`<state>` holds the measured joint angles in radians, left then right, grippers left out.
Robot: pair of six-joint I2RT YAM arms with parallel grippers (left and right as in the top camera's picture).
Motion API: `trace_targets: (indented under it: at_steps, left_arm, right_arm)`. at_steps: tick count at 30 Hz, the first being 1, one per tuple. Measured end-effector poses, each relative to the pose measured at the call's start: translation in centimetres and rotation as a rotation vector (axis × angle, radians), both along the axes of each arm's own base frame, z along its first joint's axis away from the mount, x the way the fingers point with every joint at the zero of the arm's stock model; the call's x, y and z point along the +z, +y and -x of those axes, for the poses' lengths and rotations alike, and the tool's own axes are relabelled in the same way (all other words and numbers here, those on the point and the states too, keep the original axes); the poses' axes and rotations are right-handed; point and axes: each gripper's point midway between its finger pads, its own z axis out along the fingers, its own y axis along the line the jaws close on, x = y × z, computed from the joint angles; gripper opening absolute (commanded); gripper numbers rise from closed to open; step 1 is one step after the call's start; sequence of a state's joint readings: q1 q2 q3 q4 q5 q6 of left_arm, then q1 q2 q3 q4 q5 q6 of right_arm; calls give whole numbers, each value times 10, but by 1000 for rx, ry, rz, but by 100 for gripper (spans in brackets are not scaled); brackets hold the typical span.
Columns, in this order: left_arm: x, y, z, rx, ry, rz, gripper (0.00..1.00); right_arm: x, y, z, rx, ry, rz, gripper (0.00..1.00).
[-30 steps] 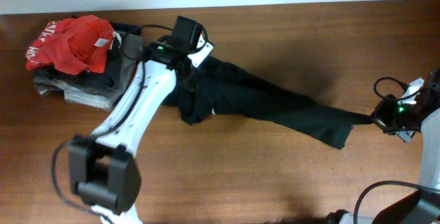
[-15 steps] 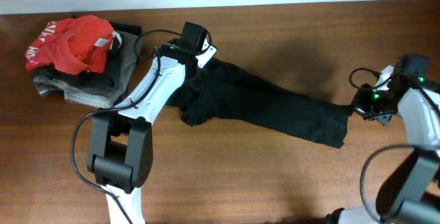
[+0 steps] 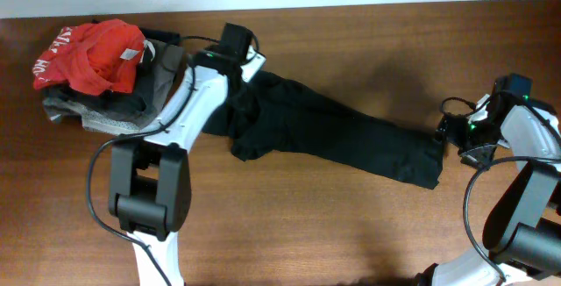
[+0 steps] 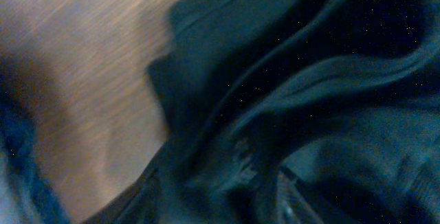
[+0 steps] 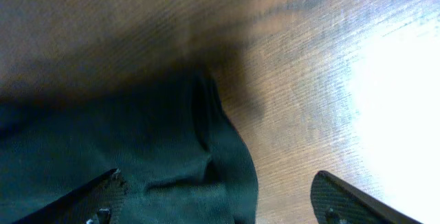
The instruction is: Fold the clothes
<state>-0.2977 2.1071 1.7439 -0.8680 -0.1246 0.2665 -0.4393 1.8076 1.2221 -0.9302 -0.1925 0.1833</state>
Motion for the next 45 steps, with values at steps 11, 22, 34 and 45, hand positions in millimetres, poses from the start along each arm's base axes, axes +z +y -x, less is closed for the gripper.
trace_targets:
  at_steps: [11, 22, 34, 45]
  left_arm:
    - [88, 21, -11, 76, -40, 23, 71]
    - [97, 31, -13, 97, -50, 25, 71]
    - [96, 44, -13, 123, -39, 22, 71]
    - [96, 48, -13, 131, -38, 22, 72]
  right_arm:
    - [5, 0, 14, -20, 53, -31, 90]
    - [-21, 28, 5, 65, 12, -23, 91]
    - [-40, 30, 5, 83, -58, 28, 55]
    - [-40, 20, 9, 28, -41, 40, 4]
